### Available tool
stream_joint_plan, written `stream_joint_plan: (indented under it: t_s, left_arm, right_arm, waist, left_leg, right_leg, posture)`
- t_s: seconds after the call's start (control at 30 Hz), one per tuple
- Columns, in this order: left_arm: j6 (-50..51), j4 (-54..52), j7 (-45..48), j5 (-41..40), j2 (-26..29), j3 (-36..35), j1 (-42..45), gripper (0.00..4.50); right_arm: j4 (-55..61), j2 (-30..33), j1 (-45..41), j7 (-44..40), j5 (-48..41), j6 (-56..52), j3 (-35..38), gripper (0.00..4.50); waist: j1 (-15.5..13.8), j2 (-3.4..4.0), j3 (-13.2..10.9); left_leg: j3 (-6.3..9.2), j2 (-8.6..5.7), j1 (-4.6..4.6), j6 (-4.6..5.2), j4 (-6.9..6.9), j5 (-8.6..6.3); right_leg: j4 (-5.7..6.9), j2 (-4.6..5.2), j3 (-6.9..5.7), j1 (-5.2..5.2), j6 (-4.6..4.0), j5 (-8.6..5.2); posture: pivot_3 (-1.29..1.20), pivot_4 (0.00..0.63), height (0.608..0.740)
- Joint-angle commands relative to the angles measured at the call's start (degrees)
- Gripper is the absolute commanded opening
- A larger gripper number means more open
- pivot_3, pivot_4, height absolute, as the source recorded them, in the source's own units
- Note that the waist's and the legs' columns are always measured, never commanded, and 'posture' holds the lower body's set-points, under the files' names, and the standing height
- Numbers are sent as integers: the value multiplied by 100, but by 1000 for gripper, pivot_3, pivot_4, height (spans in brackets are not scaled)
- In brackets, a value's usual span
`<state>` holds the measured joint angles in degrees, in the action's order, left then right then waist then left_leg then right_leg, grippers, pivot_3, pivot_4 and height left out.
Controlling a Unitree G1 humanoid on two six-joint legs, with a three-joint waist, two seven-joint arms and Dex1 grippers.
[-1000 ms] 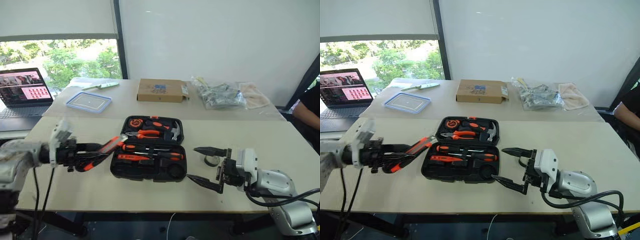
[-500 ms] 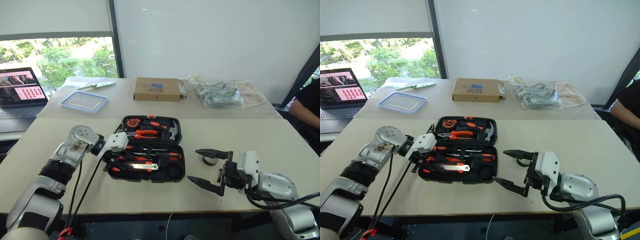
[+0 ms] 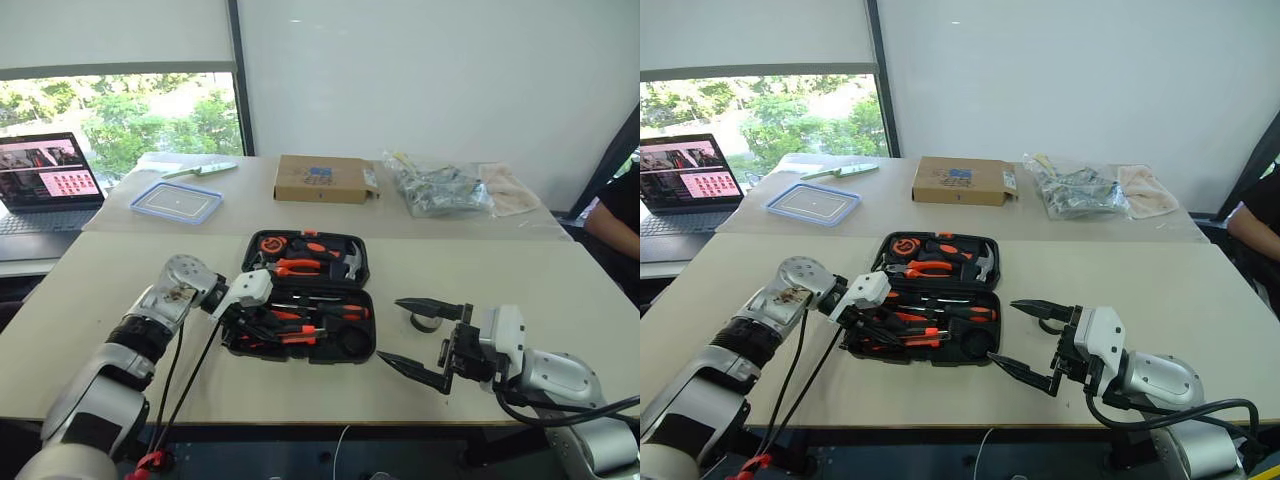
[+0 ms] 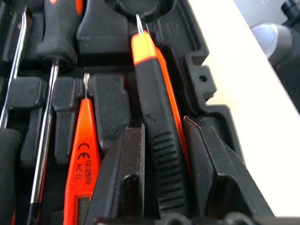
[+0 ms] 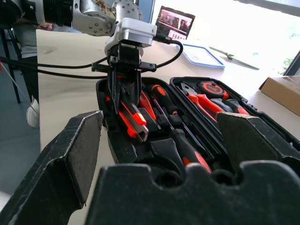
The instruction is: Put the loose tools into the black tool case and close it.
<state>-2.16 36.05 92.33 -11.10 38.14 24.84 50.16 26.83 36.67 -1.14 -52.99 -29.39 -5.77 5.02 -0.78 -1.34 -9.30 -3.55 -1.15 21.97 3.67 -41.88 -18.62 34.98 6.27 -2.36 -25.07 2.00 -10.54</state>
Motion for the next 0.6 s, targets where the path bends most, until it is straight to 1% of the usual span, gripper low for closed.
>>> stream_joint_plan:
  t_s: [0.03,0.1,0.13,0.17,0.2,0.33,0.4,0.5,0.6]
  left_arm:
    - [-21,152,-40,144,-109,-254,59,1371]
    - [-19,108,-62,-23,-195,-489,59,1896]
    - [-66,80,-53,-86,-218,-588,65,1985]
    - [-196,31,-23,-177,-221,-702,72,2431]
    - [-264,-25,-2,-253,-211,-834,85,2680]
    - [4,-266,17,-594,-171,-1337,170,2680]
    - [145,-424,17,-695,-74,-1432,165,2680]
    - [109,-519,17,-655,-7,-1545,96,2680]
    - [-262,-488,3,-530,13,-1546,-90,2680]
  right_arm:
    - [167,8,-25,49,-32,6,78,4500]
    - [156,5,-26,51,-37,14,70,4500]
    - [149,4,-30,48,-37,18,66,4500]
    - [139,3,-39,44,-40,19,61,4500]
    - [128,3,-53,39,-40,18,53,4500]
    - [82,6,-94,-1,-52,20,31,4500]
    - [53,2,-123,-17,-49,20,14,4500]
    - [15,-14,-171,-25,-40,20,-17,4500]
    - [-2,-44,-197,-24,-23,27,-59,4500]
  waist:
    - [-10,0,0]
    - [-16,0,0]
    - [-29,0,0]
    - [-37,-1,-1]
    - [-38,-1,-1]
    - [-1,-1,-1]
    - [11,-1,-1]
    - [16,0,0]
    - [12,0,-1]
  left_leg:
    - [0,0,-1,0,-2,0]
    - [1,1,-2,1,-8,1]
    - [1,1,-1,3,-11,0]
    - [2,-1,-1,8,-18,-2]
    - [2,0,3,12,-27,-4]
    - [5,2,6,14,-40,-5]
    - [5,2,7,13,-36,-5]
    - [4,0,8,13,-33,-5]
    - [4,-2,9,14,-31,-6]
  right_leg:
    - [1,1,0,2,0,0]
    - [2,1,-1,5,2,1]
    - [2,3,-1,5,3,2]
    - [1,7,-1,6,4,2]
    - [1,8,-1,4,4,3]
    - [5,7,-1,2,4,3]
    - [8,6,-1,2,4,3]
    - [8,4,-1,2,6,4]
    - [4,4,-1,2,8,4]
  posture:
    - [0,150,740]
    - [0,150,740]
    - [0,150,740]
    - [0,150,740]
    - [0,150,740]
    - [0,150,740]
    - [0,150,740]
    - [0,150,740]
    - [0,150,740]
